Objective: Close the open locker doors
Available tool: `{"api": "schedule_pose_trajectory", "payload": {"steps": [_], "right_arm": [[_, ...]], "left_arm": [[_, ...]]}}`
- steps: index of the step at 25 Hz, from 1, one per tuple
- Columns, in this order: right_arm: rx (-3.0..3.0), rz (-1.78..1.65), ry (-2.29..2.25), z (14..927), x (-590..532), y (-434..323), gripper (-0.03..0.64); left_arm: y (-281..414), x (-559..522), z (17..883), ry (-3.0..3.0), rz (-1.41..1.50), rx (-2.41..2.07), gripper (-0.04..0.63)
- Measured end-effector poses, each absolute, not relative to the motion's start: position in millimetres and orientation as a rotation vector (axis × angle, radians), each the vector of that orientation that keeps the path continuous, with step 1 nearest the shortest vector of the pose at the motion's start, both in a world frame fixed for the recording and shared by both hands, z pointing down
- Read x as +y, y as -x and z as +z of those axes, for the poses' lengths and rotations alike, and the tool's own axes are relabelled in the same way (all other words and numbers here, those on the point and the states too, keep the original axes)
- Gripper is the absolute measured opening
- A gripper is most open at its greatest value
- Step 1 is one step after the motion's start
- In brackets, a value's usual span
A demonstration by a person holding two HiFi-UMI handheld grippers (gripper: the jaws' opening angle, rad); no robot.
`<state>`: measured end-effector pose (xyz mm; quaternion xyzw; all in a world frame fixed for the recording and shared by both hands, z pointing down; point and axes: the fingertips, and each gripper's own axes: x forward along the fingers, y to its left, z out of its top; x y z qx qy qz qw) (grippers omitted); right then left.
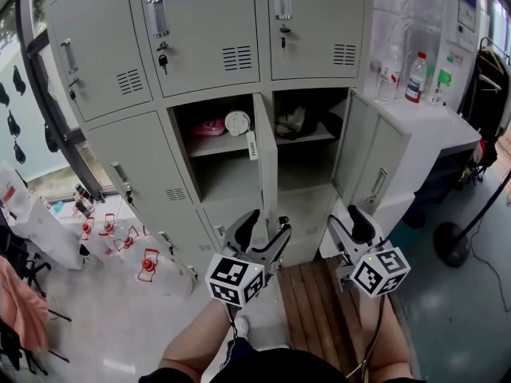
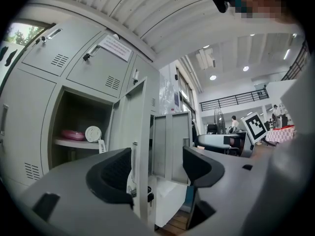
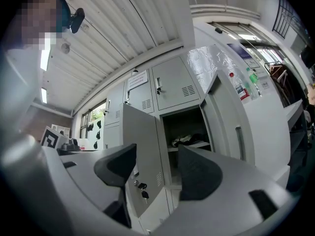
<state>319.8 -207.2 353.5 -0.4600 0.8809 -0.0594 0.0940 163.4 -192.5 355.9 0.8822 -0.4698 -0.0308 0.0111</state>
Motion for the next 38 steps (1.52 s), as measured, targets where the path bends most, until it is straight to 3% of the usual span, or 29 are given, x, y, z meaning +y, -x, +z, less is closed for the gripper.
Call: {"api": "schedule_pose_trajectory", "payload": {"steps": [18, 31, 38], "right_arm": [[2.539, -0.2, 1.483, 359, -250, -310, 0.249], [2.584, -0.231, 1.428, 364, -263, -292, 0.238], [2.636, -0.247, 1.345, 366, -265, -261, 0.235]], "left_arm": [[-167, -258, 372, -2.788, -0.028, -1.321, 0.33], [-148, -253, 373, -2.77, -0.062, -1.374, 0.18], [-116, -248, 373, -2.714, -0.067, -1.489, 0.144]]}}
